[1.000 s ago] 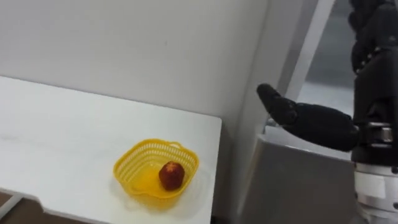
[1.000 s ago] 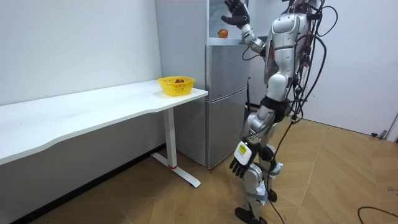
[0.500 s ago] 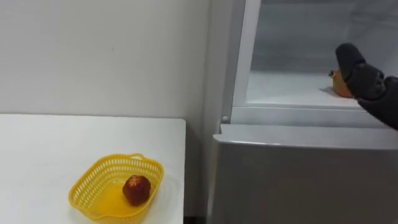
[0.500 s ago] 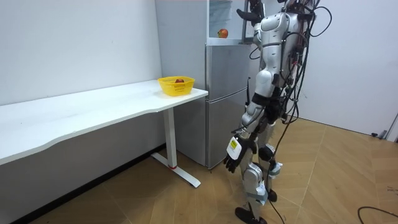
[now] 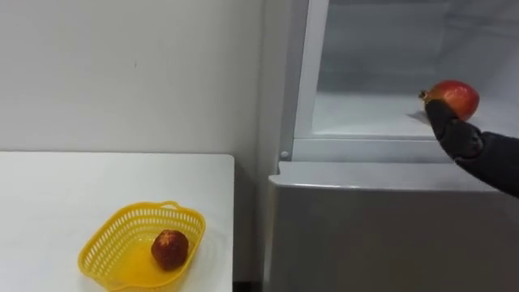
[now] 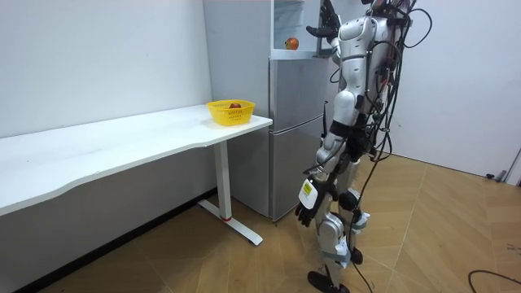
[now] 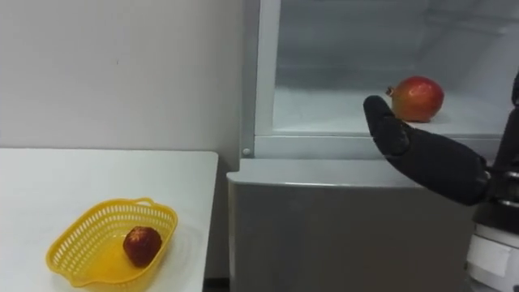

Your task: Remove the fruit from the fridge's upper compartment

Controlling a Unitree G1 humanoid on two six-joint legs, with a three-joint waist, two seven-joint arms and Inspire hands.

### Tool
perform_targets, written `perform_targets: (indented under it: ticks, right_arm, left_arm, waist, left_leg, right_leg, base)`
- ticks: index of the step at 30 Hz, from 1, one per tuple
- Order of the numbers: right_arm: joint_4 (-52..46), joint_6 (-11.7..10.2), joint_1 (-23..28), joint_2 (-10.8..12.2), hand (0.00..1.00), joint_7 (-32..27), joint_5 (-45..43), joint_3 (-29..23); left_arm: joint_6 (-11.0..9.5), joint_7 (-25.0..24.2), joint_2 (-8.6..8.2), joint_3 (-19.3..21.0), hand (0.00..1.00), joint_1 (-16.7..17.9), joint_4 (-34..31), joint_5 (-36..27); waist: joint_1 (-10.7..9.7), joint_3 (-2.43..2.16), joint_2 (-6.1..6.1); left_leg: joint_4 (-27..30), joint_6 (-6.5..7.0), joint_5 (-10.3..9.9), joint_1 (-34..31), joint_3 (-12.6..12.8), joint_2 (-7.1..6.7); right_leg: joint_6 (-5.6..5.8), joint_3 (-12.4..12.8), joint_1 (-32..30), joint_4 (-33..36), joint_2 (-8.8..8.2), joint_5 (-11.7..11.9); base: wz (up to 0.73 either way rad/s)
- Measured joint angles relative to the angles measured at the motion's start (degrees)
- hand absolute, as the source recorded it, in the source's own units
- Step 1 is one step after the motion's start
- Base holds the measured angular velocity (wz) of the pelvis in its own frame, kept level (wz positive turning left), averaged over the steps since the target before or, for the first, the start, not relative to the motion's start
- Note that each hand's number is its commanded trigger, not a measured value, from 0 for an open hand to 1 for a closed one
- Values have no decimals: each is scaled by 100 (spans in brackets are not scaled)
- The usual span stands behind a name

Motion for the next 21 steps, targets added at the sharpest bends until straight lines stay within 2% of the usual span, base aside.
perform_targets:
  ticks: [2,7,9,11,16,21]
  right_arm:
    - [170,23,-5,-42,0,-1,130,-62]
    - [505,89,-186,-199,0,-18,327,-256]
    - [778,128,-396,-344,0,-46,366,-292]
    - [997,135,-573,-384,0,-23,514,-354]
    - [1445,268,-833,-599,0,37,988,-451]
    - [2014,370,-1212,-842,0,178,1735,-472]
  left_arm:
    - [0,-6,8,20,0,-7,-5,-75]
    - [-2,-133,23,47,0,8,-4,-69]
    - [-3,-250,78,53,0,-18,-12,-64]
    - [-3,-304,122,89,0,-18,-14,-65]
    - [62,-498,230,158,0,16,-103,-71]
    - [90,-664,229,186,0,58,-247,-71]
  waist:
    - [6,-19,-61]
    - [101,-23,-169]
    - [97,-6,-225]
    - [98,-2,-253]
    - [125,9,-296]
    - [125,24,-263]
  left_leg:
    - [4,-1,1,-20,-31,-1]
    - [19,-1,1,-14,-29,-3]
    - [26,-1,2,-10,-31,2]
    - [27,-1,2,0,-44,2]
    - [29,-1,1,12,-137,-8]
    - [67,-1,1,-46,-266,-36]
  right_leg:
    - [0,-33,0,-10,-1,-1]
    - [2,-33,0,-5,-4,-3]
    - [2,-43,9,-5,-4,-2]
    - [2,-64,23,-4,-9,-2]
    - [5,-155,85,-11,-25,-12]
    - [6,-243,94,-19,-51,-20]
  base:
    - [7]
    - [0]
    - [0]
    - [4]
    - [10]
    - [11]
